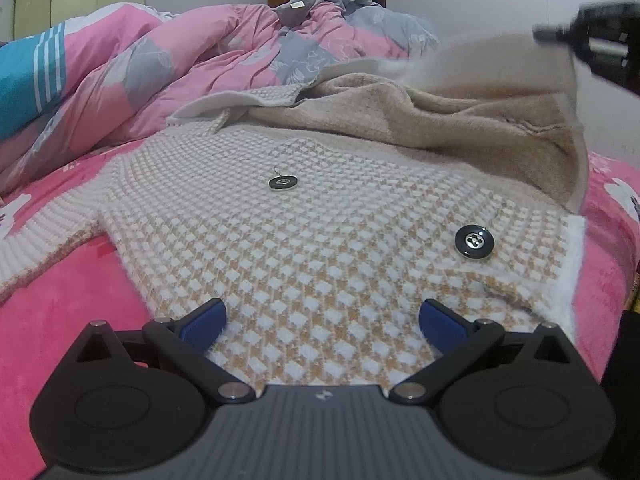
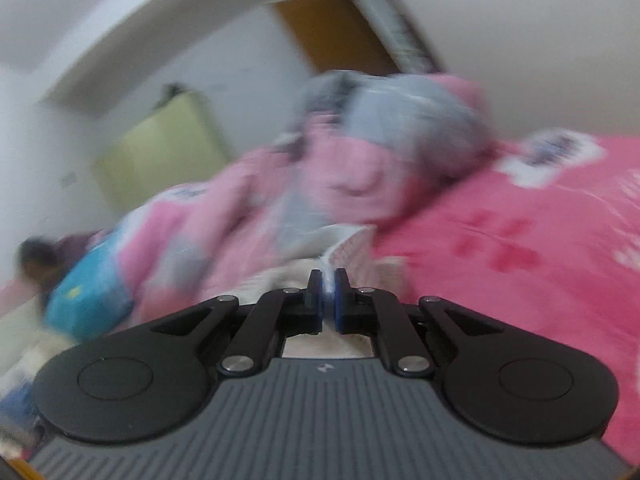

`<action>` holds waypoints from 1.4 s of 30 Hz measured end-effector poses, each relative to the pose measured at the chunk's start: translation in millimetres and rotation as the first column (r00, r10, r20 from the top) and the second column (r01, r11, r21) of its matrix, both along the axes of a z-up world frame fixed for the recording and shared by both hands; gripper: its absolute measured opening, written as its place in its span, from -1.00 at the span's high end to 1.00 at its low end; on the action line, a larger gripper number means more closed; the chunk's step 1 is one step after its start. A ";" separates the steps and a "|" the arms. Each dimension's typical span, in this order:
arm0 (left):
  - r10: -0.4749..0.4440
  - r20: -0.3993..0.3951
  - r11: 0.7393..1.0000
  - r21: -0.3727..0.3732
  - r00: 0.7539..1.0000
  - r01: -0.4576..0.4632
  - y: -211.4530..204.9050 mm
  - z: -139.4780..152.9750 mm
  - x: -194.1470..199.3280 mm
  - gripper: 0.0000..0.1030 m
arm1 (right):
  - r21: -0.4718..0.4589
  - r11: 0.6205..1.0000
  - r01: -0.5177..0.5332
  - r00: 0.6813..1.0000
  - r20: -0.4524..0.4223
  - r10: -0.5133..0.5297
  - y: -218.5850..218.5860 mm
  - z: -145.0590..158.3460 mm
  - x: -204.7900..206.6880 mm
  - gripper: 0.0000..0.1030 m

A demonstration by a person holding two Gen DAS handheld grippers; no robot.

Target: Fold clothes

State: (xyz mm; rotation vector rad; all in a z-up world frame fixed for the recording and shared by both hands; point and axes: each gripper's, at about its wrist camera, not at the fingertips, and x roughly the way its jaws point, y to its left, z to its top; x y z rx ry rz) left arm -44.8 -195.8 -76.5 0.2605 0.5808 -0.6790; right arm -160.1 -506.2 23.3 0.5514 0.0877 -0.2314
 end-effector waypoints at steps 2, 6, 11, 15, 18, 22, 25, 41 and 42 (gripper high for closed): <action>0.001 -0.001 1.000 -0.001 1.000 -0.001 -0.1 0.0 0.0 -1.00 | -0.042 0.994 -0.097 0.995 0.017 0.098 27.1 10.1 -1.1 0.93; 0.006 -0.004 1.000 -0.014 1.000 -0.006 1.1 -0.2 -0.3 -1.00 | -0.079 0.959 -0.271 0.963 -0.013 0.271 73.1 13.4 3.4 0.93; -0.004 -0.015 0.998 -0.055 1.000 0.003 10.4 1.3 -2.0 -1.00 | -0.039 0.925 -0.378 0.921 -0.118 0.371 110.7 -13.2 13.0 0.93; -0.027 -0.022 0.996 -0.091 0.999 0.025 21.8 3.8 -4.2 -1.00 | 0.042 0.932 -0.361 0.915 -0.176 0.362 127.1 -39.9 11.8 0.93; -0.037 -0.039 0.991 -0.129 0.999 0.031 32.3 6.2 -3.0 -1.00 | 0.101 0.942 -0.319 0.922 -0.196 0.334 134.3 -55.2 9.0 0.93; -0.048 -0.075 0.981 -0.192 0.996 0.033 48.1 9.0 0.8 -1.00 | 0.157 0.948 -0.276 0.926 -0.222 0.307 140.7 -73.0 9.5 0.93; -0.055 -0.105 0.971 -0.239 0.993 0.028 57.7 10.8 5.7 -1.00 | 0.169 0.950 -0.263 0.919 -0.257 0.300 146.5 -82.8 10.4 0.93; -0.041 -0.148 0.956 -0.293 0.988 -0.004 71.8 14.5 8.1 -1.00 | -0.025 0.972 -0.234 0.883 -0.424 0.201 183.6 -87.6 19.8 0.91; -0.041 -0.147 0.956 -0.295 0.988 -0.004 73.4 15.1 7.6 -1.00 | -0.043 0.971 -0.235 0.881 -0.432 0.194 186.1 -86.6 20.3 0.90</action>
